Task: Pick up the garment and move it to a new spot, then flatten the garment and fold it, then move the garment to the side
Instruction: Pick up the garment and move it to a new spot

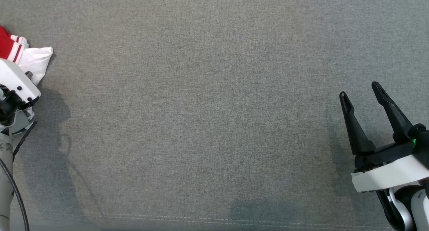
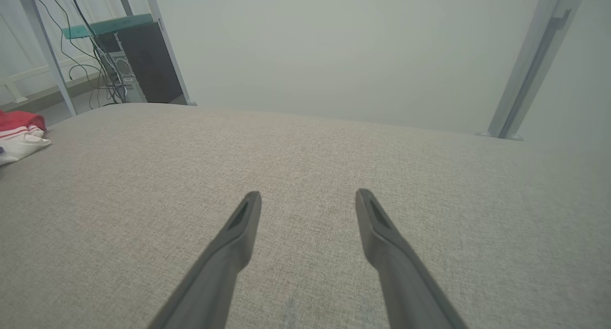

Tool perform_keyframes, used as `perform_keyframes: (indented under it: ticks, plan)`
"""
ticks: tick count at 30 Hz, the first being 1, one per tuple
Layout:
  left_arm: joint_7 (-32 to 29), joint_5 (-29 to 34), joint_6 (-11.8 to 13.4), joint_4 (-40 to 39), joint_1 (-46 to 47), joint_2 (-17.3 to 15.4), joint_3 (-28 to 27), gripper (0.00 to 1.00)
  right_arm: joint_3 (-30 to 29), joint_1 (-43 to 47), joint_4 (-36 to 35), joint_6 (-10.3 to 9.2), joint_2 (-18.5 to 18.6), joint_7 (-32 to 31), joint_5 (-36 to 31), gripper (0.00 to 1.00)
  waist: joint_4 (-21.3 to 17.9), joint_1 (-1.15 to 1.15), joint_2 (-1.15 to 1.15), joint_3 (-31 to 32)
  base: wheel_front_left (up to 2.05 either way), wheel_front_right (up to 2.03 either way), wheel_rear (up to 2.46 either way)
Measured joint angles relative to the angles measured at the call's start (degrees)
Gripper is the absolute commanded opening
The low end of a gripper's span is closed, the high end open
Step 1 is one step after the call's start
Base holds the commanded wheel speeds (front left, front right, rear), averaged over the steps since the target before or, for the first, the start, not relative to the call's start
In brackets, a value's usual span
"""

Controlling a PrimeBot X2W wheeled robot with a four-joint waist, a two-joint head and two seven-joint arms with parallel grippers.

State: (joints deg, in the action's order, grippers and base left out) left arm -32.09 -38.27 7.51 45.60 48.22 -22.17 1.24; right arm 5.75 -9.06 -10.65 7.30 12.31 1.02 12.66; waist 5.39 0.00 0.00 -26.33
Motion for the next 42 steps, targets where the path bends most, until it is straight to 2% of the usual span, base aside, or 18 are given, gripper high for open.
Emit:
perform_keyframes:
  ticks: [3, 9, 19, 21, 27, 28, 29, 30, 36, 42]
  plan:
    - [0.1, 0.5, 0.0, -0.5, 0.0, -0.4, 0.4, 0.0, -0.1, 0.0, 0.0, 0.0, 0.0, 0.0, 0.5, 1.0, 0.1, 0.0, 0.0, 0.8, 0.0, 0.0, 0.0]
    - [2.0, 2.6, -1.8, -4.9, 1.2, -2.5, 2.5, 0.0, -1.3, 0.3, 0.1, 0.0, -0.2, 0.0, 0.6, 1.0, 1.2, 0.0, 0.0, 2.8, 0.0, 0.0, 0.0]
    - [7.5, 5.2, -4.4, -17.7, 1.6, -5.4, 4.5, 0.0, -2.1, 1.7, 0.5, 0.0, -1.7, 0.0, 1.1, 1.0, 3.2, 0.0, 0.0, 7.6, 0.0, 0.0, 0.0]
    - [8.7, 6.0, -4.3, -20.1, 1.1, -5.9, 4.4, 0.0, -2.2, 1.8, 0.6, 0.0, -1.9, 0.0, 1.1, 1.0, 3.4, 0.0, 0.0, 8.5, 0.0, 0.0, 0.0]
    - [13.3, 5.8, -1.0, -30.3, -6.7, -5.2, 1.9, 0.0, -2.8, 3.0, 1.8, 0.0, -3.4, 0.9, 1.1, 1.0, 3.0, 0.0, 0.0, 10.8, 0.0, 0.0, 0.0]
    - [14.2, 5.8, -0.4, -32.0, -8.6, -4.9, 1.3, 0.07, -3.0, 3.3, 2.0, 0.0, -3.6, 1.1, 1.1, 1.0, 2.8, 0.0, 0.0, 11.2, 0.0, 0.0, 0.0]
    - [14.9, 5.8, 0.2, -33.7, -10.4, -4.6, 0.8, 0.95, -3.1, 3.7, 2.2, 0.0, -3.7, 1.3, 1.1, 1.0, 2.7, 0.0, 0.0, 11.5, 0.0, 0.0, 0.0]
    - [15.8, 5.8, 0.7, -35.5, -12.2, -4.2, 0.2, 1.0, -3.2, 4.0, 2.3, 0.0, -3.8, 1.4, 1.1, 1.0, 2.6, 0.0, 0.0, 11.9, 0.0, 0.0, 0.0]
    - [21.6, 6.7, 5.8, -47.5, -23.6, -1.9, -2.4, 1.0, -3.2, 4.5, 2.9, 0.0, -4.4, 2.1, 1.1, 1.0, 2.6, 0.0, 0.0, 13.5, 0.0, 0.0, 0.0]
    - [28.1, 9.3, 9.0, -56.2, -38.7, 3.1, -1.2, 1.0, -2.8, 5.6, 4.2, 0.0, -4.7, 2.5, 1.0, 1.0, 3.9, 0.0, 0.0, 15.3, 0.0, 0.0, 0.0]
